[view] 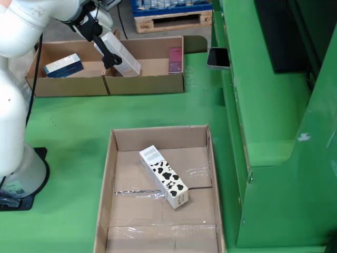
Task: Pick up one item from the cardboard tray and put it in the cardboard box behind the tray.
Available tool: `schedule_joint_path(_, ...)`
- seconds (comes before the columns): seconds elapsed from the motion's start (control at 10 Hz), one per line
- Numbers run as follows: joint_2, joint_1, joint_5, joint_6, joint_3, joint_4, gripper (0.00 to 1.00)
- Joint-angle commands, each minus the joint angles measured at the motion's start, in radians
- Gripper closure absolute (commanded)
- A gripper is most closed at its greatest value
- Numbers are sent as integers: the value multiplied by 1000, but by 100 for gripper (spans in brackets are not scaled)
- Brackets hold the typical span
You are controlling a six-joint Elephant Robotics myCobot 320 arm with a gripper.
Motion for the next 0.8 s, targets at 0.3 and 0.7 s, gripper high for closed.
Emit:
schedule_joint_path(0.3, -269, -209, 48, 85, 1151, -957, 0)
schedule_joint_path(0.7, -361, -581, 257, -111, 1368, -1168, 0)
